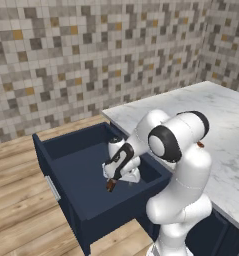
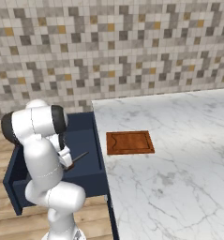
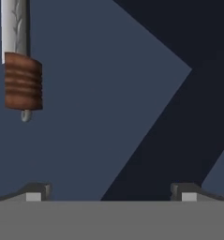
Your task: Pick up the knife from the drawer and place it on the cutting board. Then place the meat from the plate to the cutting board.
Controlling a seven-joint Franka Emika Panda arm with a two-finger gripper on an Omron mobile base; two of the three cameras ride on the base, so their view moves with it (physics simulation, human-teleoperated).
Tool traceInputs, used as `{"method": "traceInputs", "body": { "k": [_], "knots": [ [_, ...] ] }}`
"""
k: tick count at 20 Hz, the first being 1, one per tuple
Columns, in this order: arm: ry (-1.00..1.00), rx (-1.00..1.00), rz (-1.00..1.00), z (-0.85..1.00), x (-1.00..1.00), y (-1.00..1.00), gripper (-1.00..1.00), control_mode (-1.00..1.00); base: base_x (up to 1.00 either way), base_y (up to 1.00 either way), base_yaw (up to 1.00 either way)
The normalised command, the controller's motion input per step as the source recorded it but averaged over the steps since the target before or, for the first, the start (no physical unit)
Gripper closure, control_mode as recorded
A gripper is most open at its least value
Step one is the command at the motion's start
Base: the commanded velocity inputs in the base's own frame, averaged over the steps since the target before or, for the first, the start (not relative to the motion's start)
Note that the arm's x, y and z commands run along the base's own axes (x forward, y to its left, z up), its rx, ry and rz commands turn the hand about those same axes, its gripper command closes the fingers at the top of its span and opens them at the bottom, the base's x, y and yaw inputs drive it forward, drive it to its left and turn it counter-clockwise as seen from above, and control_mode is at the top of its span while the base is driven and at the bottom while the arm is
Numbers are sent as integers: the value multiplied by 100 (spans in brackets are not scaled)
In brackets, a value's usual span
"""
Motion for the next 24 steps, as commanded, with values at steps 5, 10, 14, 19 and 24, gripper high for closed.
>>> {"method": "traceInputs", "body": {
  "k": [5, 10, 14, 19, 24],
  "knots": [
    [5, 0, 0, -19, 21, 0, -100, -100, 0, 0, 0],
    [6, 0, 0, -16, 18, 6, -100, -100, 0, 0, 0],
    [5, 0, 0, -14, 15, 10, -100, -100, 0, 0, 0],
    [4, 0, 0, -12, 17, 11, -100, -100, 0, 0, 0],
    [3, 0, 0, -11, 22, 11, -100, -100, 0, 0, 0]
  ]
}}
